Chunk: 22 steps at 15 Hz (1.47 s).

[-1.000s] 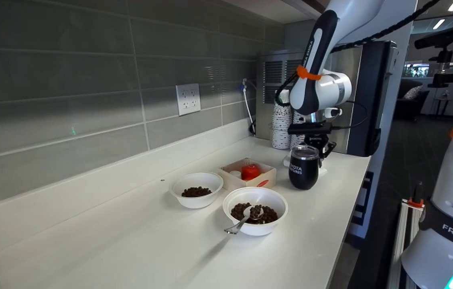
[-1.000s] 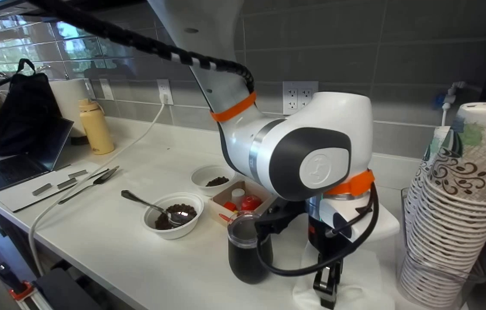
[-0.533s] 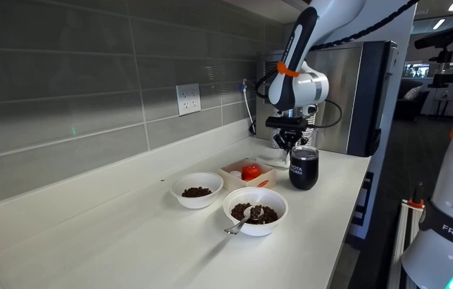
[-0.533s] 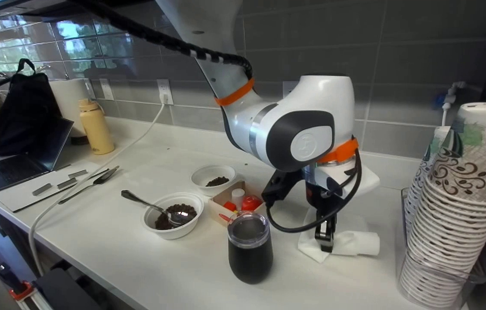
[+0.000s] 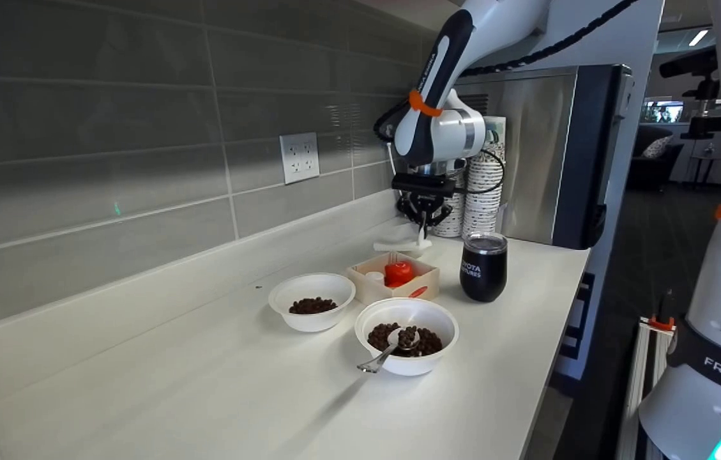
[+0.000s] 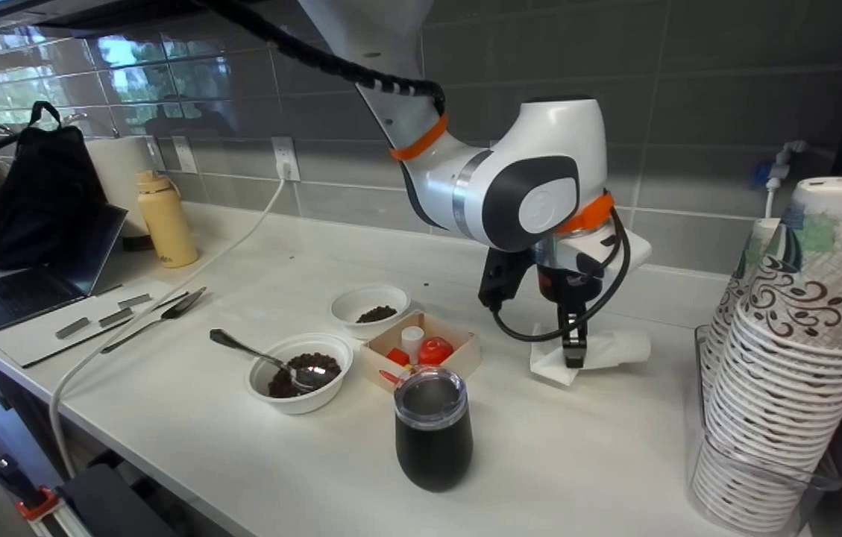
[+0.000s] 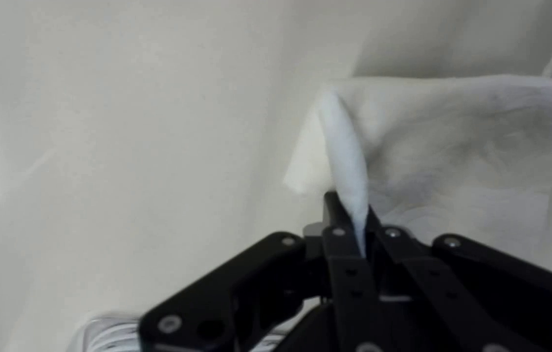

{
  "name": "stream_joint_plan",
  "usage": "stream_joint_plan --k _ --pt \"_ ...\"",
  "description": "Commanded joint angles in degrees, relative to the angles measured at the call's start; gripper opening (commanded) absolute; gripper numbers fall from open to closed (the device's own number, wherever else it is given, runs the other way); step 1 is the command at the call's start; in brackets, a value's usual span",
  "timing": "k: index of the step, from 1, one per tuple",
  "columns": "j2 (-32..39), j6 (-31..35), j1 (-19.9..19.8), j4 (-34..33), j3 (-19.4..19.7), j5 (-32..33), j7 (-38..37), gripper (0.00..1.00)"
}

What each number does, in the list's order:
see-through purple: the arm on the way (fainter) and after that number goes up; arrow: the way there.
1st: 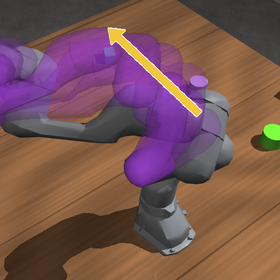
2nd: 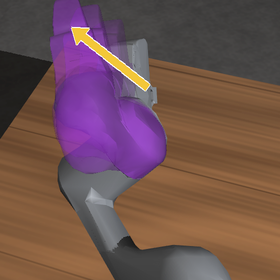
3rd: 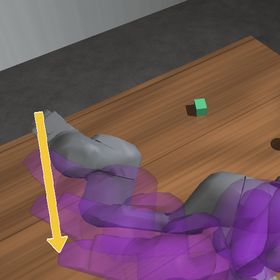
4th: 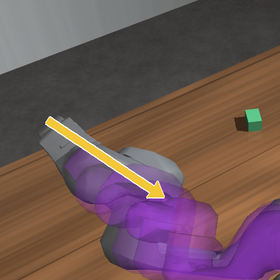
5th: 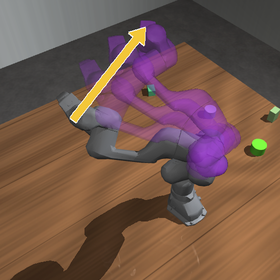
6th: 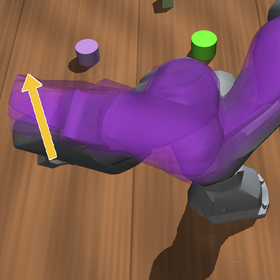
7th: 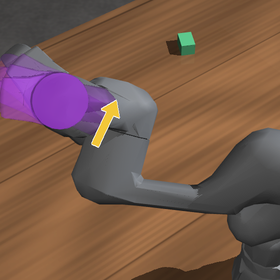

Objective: Use the tissue to wipe the counter

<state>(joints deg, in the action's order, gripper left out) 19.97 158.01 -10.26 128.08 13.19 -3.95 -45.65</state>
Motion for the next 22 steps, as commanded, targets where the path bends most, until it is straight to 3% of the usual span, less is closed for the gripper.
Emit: stream_joint_plan --k 1,6,9,11,16,22 --pt "-5.85 -1.96 3.42 2.50 0.89 0.64 3.02 0.02" --pt "-17.37 -7.88 9.69 10.25 2.20 12.48 -0.70 0.02" --pt "-24.83 -12.39 10.72 14.59 -1.75 23.34 -5.58 0.02" --pt "-28.75 -14.27 10.61 16.97 -6.54 25.57 -5.21 0.02" --pt "-32.45 -12.91 14.07 19.89 -16.83 18.00 4.05 0.02" --pt "-23.81 -8.45 19.66 15.28 -21.37 3.72 21.85 0.02"
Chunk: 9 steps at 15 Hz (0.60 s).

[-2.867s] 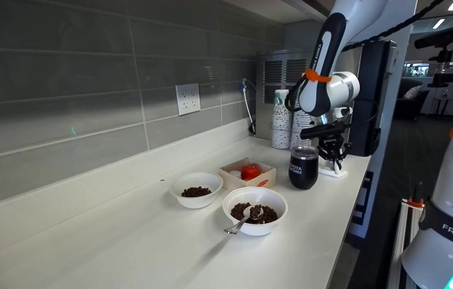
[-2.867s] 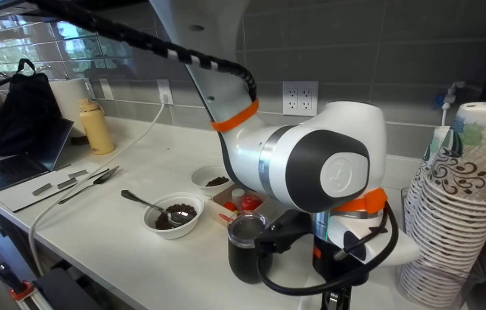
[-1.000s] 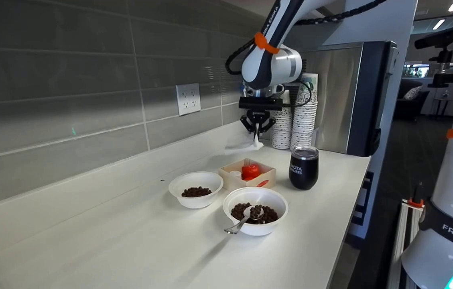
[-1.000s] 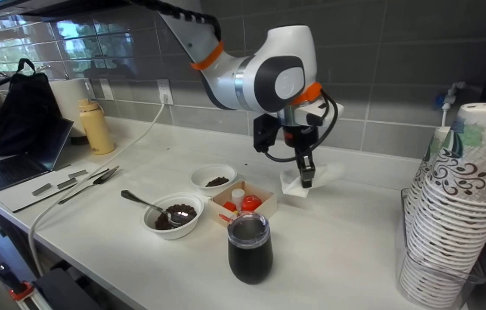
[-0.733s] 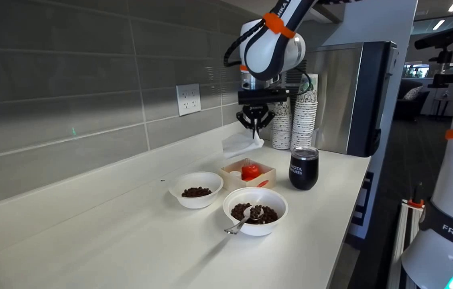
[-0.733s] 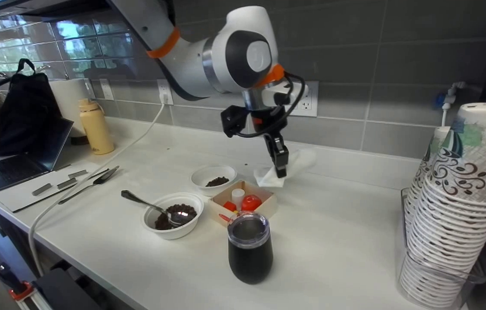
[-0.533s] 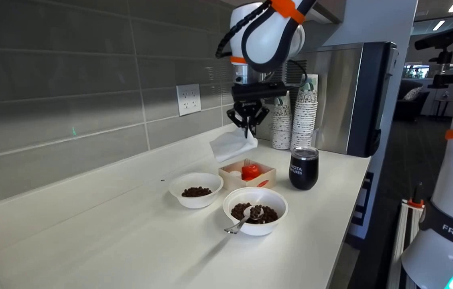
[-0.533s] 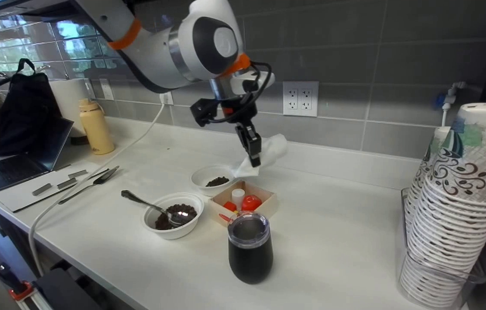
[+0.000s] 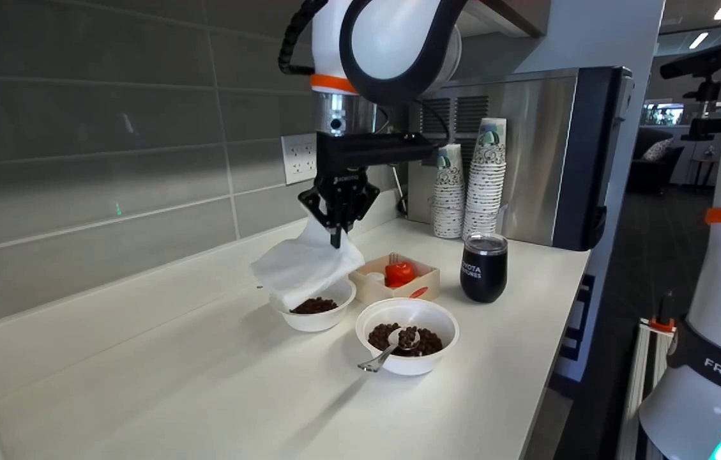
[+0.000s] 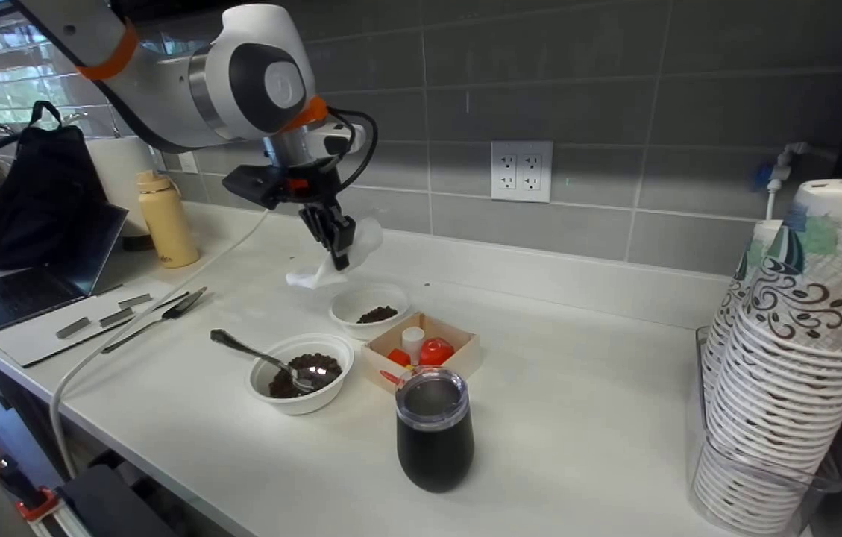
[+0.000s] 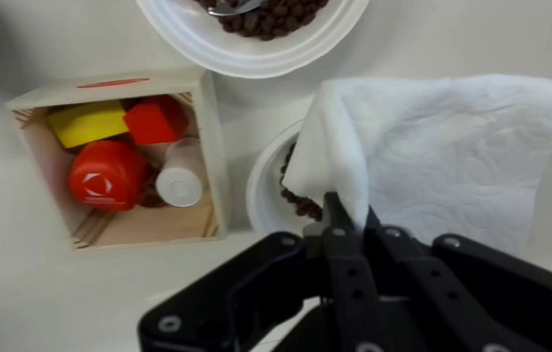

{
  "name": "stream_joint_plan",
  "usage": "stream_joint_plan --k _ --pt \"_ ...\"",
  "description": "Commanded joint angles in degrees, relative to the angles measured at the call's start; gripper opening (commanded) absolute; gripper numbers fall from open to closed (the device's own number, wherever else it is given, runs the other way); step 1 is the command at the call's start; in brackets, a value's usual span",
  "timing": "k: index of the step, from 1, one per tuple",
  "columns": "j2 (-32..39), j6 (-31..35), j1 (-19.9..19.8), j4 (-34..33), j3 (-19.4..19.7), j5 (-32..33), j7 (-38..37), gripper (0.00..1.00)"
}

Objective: Use the tissue to wipe the counter

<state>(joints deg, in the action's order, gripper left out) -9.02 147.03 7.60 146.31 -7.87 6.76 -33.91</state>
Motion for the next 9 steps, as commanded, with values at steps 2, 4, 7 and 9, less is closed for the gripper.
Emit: stream_joint_plan --k 2,4,7,9 --pt "9.21 2.65 3.08 -5.19 -0.66 -12.97 18.20 0.02" --pt "13.71 2.50 3.56 -8.07 -1.33 -18.06 26.41 0.02" --pt "19.58 2.12 2.10 -13.25 -2.99 -24.78 38.35 0.02" --pt "22.32 0.93 1.54 -16.64 -4.40 -25.64 42.25 0.02"
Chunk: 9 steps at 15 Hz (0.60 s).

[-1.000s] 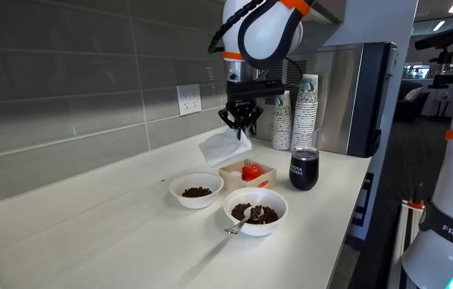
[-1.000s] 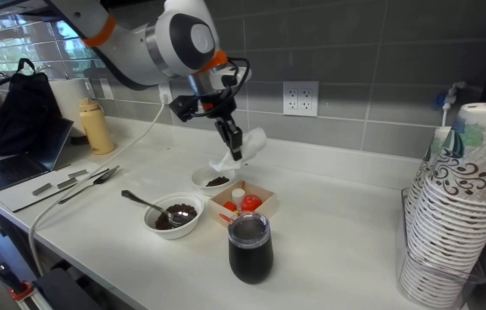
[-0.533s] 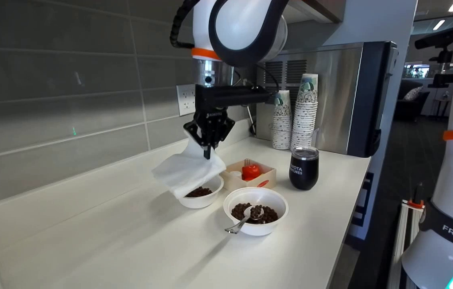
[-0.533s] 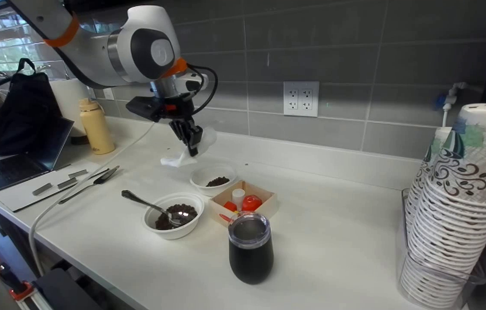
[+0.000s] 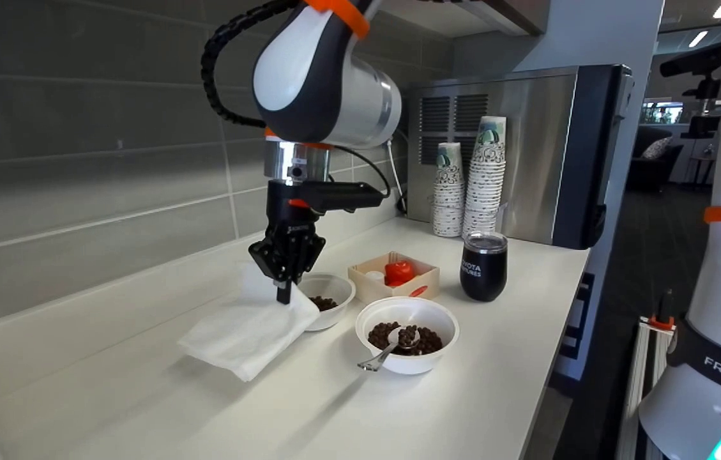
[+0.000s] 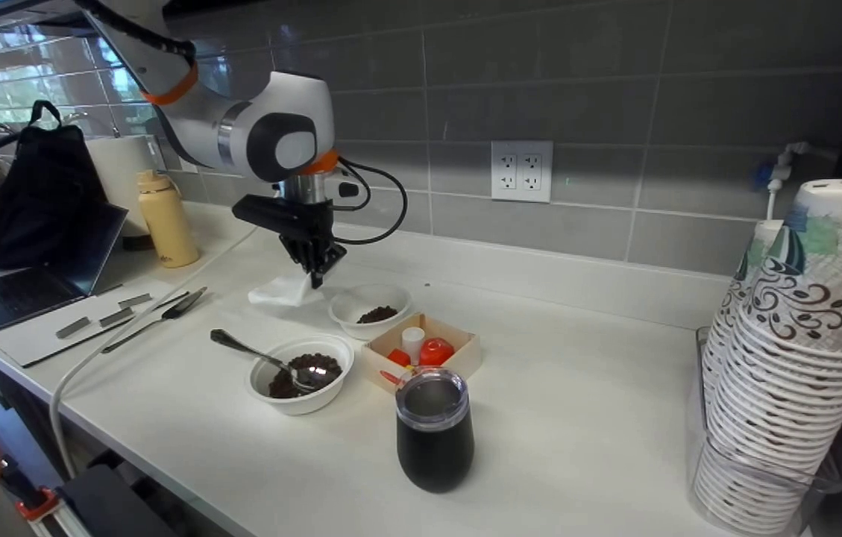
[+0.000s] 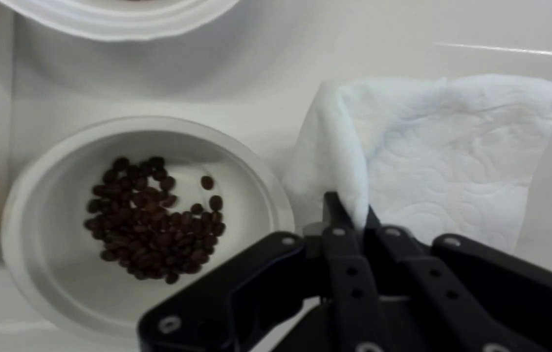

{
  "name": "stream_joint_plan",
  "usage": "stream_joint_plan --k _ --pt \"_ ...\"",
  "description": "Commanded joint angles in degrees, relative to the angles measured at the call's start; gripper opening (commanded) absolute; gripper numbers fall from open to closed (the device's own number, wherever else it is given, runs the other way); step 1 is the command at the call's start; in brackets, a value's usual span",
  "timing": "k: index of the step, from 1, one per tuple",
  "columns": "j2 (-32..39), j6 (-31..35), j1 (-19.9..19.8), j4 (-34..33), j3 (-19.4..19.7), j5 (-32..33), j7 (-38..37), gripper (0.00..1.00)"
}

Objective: Use the tissue to wipe the counter

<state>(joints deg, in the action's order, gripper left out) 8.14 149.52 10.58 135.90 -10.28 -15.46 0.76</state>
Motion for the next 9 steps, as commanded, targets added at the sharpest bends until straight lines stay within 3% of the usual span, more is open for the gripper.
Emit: stream_joint_plan --k 1,6,7,9 --pt "6.57 -1.86 -1.40 -7.89 -2.29 -2.42 8.03 0.02" --pt "14.10 -2.03 -0.47 -14.59 -1.86 3.47 6.59 0.02" --pt "15.14 -1.55 -0.16 -15.36 -1.62 4.62 5.93 0.32" --pt "16.55 -1.44 -0.05 -16.48 -1.35 6.85 6.21 0.39"
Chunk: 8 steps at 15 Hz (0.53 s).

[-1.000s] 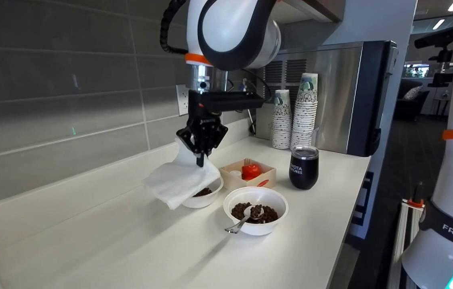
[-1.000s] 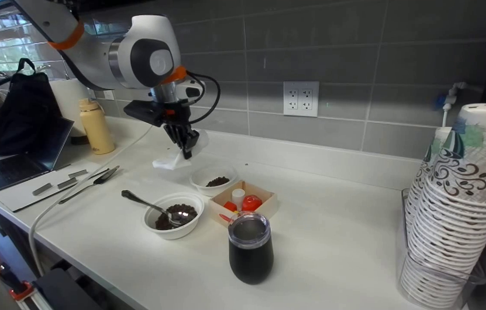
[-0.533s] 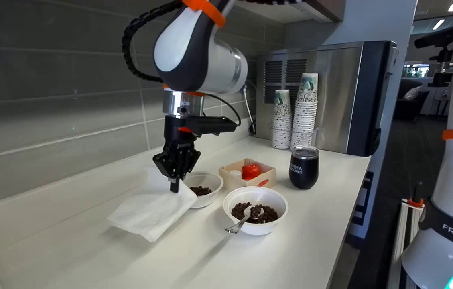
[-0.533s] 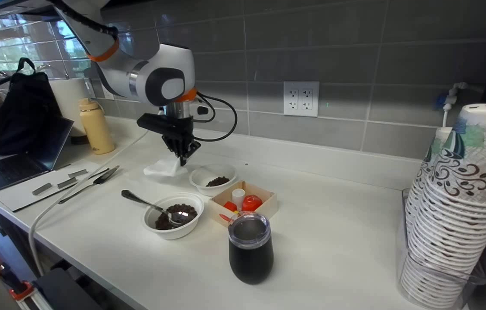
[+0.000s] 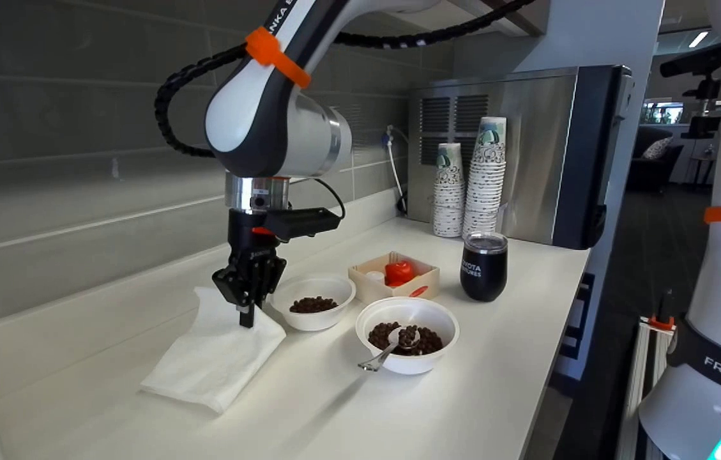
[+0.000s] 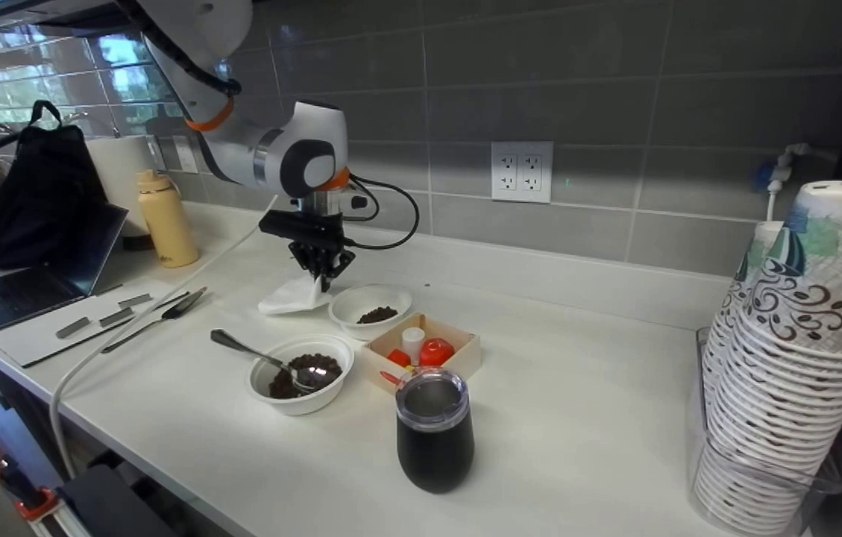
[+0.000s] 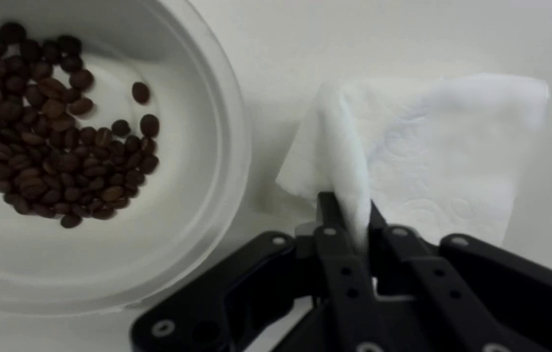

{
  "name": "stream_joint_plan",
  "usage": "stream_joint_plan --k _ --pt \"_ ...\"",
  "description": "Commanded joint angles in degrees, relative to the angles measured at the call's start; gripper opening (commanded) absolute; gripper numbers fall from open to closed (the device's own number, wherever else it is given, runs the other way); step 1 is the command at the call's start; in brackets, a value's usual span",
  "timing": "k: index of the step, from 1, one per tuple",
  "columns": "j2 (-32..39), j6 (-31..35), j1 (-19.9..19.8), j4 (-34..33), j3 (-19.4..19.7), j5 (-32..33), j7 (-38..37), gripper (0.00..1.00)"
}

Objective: Use the tissue to wipe the counter

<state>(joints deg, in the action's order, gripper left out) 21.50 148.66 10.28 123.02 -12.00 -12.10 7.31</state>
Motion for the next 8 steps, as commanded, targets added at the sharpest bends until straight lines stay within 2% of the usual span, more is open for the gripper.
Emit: stream_joint_plan --k 1,5,8 --pt "3.65 -1.06 0.19 -4.14 0.28 4.12 -0.40 0.46" --pt "3.15 -1.10 -0.46 -4.18 -0.97 4.91 1.02 0.77" --pt "-0.68 -0.92 0.50 -0.88 -1.21 5.69 -0.31 0.99"
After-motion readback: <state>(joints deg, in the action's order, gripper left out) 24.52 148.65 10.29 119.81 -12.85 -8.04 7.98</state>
